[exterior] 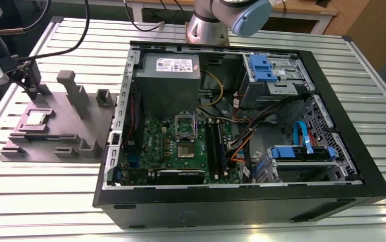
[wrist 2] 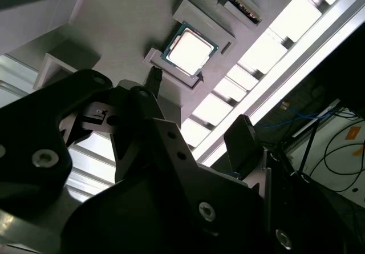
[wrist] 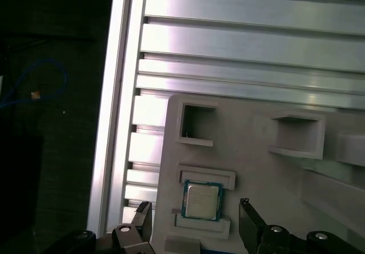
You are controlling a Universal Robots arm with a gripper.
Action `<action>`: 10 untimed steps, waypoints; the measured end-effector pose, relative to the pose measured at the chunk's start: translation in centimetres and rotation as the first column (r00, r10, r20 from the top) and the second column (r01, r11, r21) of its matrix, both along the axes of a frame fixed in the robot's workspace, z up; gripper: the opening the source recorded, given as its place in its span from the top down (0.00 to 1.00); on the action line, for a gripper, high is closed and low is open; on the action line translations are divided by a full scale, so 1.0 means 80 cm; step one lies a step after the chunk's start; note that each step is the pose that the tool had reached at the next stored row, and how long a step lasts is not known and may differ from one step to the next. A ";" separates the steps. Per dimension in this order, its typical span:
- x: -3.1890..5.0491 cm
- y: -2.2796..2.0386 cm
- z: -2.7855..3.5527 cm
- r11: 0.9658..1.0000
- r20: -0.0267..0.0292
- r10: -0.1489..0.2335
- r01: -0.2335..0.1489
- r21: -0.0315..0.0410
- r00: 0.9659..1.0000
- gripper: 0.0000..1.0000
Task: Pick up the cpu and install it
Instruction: 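Pick up the cpu and move it towards the insertion slot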
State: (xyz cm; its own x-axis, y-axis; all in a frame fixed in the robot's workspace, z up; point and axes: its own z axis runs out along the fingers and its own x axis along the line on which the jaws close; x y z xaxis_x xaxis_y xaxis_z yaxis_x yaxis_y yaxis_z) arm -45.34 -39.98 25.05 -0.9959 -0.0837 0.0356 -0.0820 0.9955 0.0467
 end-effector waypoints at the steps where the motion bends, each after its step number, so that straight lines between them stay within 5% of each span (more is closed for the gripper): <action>1: 0.000 0.0000 -0.0001 1.000 0.004 0.000 0.000 0.000 1.000 0.29; 5: 0.000 0.0000 -0.0006 1.000 0.035 0.000 0.000 0.000 0.999 0.29; 10: 0.000 0.0000 -0.0037 1.000 0.042 0.000 0.000 0.000 0.999 0.29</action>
State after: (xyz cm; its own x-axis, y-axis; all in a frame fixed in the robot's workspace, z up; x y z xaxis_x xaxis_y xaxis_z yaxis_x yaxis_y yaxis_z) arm -45.35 -39.97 24.76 -0.9965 -0.0837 -0.0062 -0.0839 0.9955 0.0433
